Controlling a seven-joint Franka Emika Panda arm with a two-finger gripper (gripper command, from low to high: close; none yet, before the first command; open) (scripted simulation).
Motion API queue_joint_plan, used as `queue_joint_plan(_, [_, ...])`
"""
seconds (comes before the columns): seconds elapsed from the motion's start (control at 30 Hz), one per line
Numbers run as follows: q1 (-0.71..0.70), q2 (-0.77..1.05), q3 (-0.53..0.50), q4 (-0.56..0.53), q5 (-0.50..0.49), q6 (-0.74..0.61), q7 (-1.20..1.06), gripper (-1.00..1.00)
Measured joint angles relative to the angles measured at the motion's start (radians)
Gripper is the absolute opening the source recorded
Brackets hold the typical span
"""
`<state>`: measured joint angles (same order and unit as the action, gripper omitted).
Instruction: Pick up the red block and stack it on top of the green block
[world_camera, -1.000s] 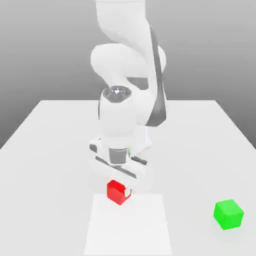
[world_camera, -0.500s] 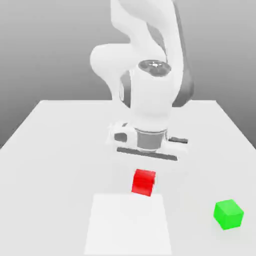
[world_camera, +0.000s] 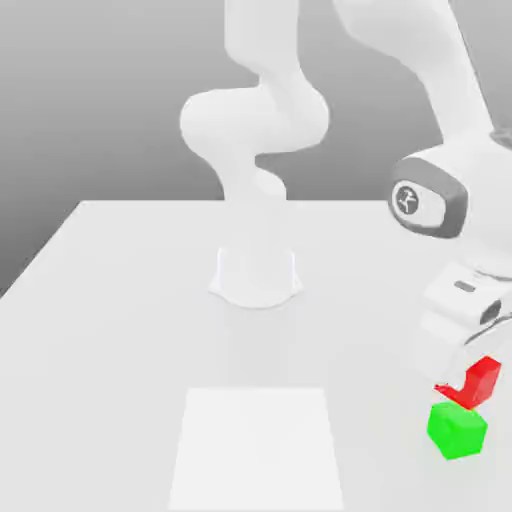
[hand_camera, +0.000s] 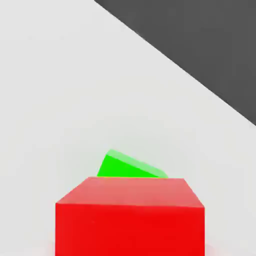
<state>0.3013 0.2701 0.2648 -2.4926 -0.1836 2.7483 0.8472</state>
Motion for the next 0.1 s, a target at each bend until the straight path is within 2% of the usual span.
queue_joint_plan(0.1, [0.0,0.0,0.0,0.0,0.0,0.0,0.0,1.0])
